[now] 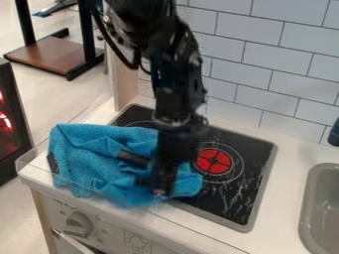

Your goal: Fold the cloth from the bottom right to the upper right

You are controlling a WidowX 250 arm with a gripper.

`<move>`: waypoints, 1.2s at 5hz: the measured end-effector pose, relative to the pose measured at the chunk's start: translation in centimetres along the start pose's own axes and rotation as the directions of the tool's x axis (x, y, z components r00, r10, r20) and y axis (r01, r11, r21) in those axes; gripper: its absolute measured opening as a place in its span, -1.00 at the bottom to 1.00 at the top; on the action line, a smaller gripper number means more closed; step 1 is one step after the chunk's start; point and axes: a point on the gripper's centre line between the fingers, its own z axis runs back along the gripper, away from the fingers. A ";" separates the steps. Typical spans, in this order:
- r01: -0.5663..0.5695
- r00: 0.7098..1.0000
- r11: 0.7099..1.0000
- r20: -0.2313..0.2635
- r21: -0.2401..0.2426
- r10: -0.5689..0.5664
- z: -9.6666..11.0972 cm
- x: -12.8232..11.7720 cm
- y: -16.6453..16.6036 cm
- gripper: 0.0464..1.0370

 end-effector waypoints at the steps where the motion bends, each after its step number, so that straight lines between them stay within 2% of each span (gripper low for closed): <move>1: -0.042 0.999 0.999 0.023 -0.001 0.042 1.8 -0.3 0.3 -0.98; 3: -0.189 0.977 0.981 0.108 0.050 0.183 5.0 -1.8 5.3 -0.98; 4: -0.237 0.966 0.970 0.116 0.052 0.230 5.0 -2.4 7.3 -0.98; 6: -0.333 0.941 0.941 0.082 0.054 0.328 3.5 -3.2 11.2 -0.98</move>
